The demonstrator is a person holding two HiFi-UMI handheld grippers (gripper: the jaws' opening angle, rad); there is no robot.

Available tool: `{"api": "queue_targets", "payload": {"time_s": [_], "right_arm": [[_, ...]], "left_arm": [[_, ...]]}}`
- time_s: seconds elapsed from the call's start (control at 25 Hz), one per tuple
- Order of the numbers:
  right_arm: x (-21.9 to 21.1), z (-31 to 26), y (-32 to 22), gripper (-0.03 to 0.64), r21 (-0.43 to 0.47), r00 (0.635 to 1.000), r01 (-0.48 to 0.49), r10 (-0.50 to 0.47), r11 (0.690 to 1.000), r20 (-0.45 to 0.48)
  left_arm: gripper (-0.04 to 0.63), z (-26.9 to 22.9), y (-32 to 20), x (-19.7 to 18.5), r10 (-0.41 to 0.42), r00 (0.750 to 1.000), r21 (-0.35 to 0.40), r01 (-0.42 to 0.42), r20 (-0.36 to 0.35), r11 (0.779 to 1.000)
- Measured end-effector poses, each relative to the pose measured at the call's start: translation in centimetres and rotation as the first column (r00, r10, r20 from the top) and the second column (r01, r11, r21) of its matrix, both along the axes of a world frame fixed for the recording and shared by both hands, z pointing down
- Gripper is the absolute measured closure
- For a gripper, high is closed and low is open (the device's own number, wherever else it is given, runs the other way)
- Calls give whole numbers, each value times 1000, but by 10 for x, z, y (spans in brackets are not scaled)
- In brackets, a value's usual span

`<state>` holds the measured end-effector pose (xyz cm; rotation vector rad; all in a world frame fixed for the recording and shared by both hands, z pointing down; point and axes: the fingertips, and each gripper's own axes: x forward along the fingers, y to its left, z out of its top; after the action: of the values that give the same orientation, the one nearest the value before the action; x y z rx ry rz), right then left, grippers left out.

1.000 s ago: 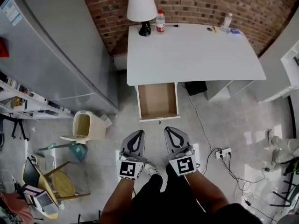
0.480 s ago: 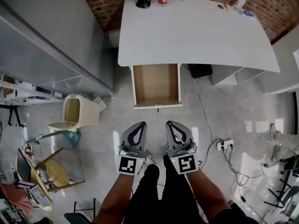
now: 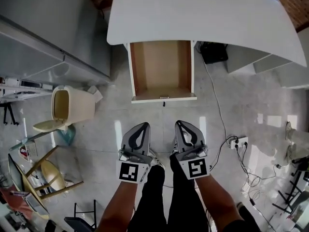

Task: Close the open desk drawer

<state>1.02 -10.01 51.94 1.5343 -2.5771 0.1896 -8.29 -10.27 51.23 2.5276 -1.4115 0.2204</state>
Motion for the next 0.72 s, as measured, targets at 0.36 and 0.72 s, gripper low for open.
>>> {"api": "queue_targets", "payload": {"time_s": [0.36, 0.72], "right_arm": [[-5, 77, -12, 589, -10, 1000, 21, -21, 1000, 17], [-6, 125, -13, 588, -84, 996, 23, -15, 996, 94]], "left_arm": [[591, 75, -15, 2, 48, 998, 11, -49, 47, 999], [592, 103, -16, 3, 7, 1000, 30, -8, 23, 1000]]}}
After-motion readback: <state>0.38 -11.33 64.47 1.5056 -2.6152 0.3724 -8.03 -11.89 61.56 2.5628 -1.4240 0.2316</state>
